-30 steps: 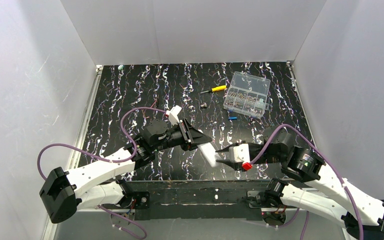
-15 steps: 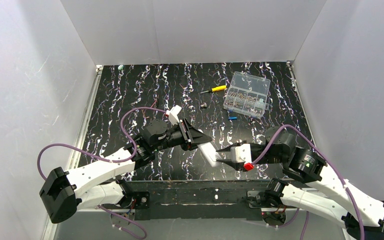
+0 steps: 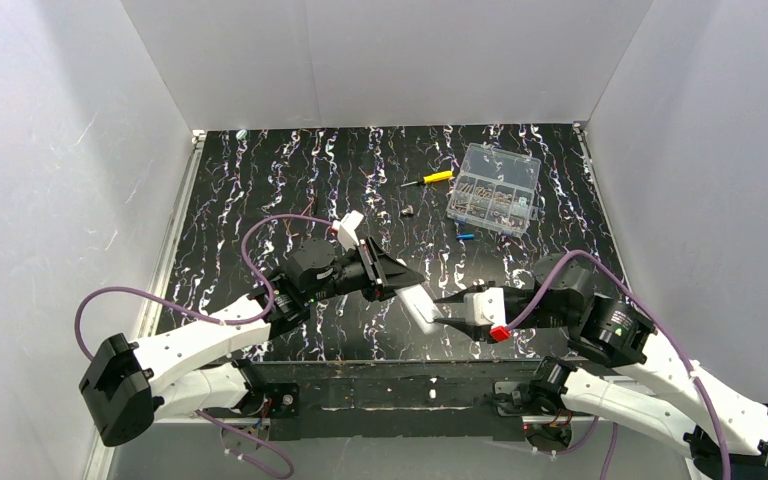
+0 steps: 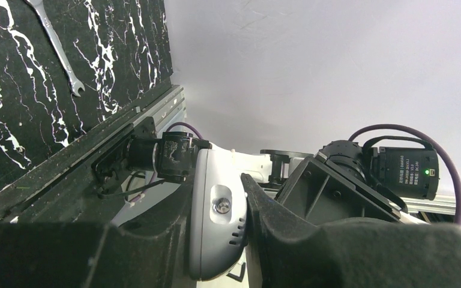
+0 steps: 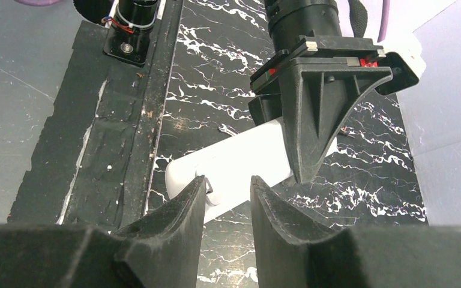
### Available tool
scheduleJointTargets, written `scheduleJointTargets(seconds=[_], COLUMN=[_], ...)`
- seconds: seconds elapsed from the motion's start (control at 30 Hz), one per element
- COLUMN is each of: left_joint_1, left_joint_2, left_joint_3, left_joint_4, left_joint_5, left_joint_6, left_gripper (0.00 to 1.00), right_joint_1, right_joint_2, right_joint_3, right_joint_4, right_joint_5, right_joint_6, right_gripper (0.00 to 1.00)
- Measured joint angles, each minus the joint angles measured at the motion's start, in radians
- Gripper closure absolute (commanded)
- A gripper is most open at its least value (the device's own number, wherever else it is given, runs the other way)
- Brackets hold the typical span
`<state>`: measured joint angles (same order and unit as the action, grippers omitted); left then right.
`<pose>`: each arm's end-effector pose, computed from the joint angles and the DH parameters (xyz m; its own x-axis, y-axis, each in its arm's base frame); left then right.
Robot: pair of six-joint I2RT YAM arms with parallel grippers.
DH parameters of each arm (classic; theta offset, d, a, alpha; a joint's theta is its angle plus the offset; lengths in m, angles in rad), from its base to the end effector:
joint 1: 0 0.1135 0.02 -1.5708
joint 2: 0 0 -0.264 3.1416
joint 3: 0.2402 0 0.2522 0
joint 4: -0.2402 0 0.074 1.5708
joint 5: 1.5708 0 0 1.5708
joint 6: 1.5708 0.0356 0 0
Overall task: Load the batteries into the remote control
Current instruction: Remove the battery cover from the remote control.
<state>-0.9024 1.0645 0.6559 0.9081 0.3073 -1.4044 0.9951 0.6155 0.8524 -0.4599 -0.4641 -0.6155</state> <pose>0.1374 -0.1914 0.3538 -0.8508 -0.4393 -0.2883 0.4439 -0.3074 -0.8417 0.0583 0.1191 0.3583 0.4720 -0.2211 -0.8534 -0.8760 -0.0086 -0.4822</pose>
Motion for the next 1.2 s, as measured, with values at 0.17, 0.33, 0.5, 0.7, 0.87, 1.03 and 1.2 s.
scheduleJointTargets(seconds=[0.17, 0.33, 0.5, 0.7, 0.87, 1.03, 1.2], left_joint_1=[0.000, 0.000, 0.000, 0.000, 0.000, -0.001, -0.003], left_joint_2=[0.011, 0.013, 0.013, 0.013, 0.013, 0.013, 0.013], left_joint_3=[0.000, 0.000, 0.000, 0.000, 0.000, 0.000, 0.000], left_joint_4=[0.000, 0.000, 0.000, 0.000, 0.005, 0.008, 0.008], left_joint_5=[0.000, 0.000, 0.000, 0.000, 0.008, 0.016, 0.017], left_joint_6=[-0.002, -0.002, -0.002, -0.003, -0.004, -0.007, -0.009], left_gripper=[1.00, 1.00, 1.00, 1.00, 1.00, 1.00, 1.00], right_joint_1=[0.000, 0.000, 0.000, 0.000, 0.000, 0.000, 0.000], right_joint_2=[-0.006, -0.008, -0.008, -0.008, -0.008, -0.008, -0.008], right_joint_3=[0.000, 0.000, 0.000, 0.000, 0.000, 0.000, 0.000], right_joint_4=[0.009, 0.016, 0.016, 0.012, -0.004, -0.012, -0.014], right_joint_5=[0.006, 0.006, 0.006, 0.004, 0.001, -0.003, -0.006], right_joint_6=[0.005, 0.008, 0.009, 0.008, 0.006, 0.005, 0.001], right_gripper=[0.60, 0.60, 0.60, 0.56, 0.54, 0.53, 0.51])
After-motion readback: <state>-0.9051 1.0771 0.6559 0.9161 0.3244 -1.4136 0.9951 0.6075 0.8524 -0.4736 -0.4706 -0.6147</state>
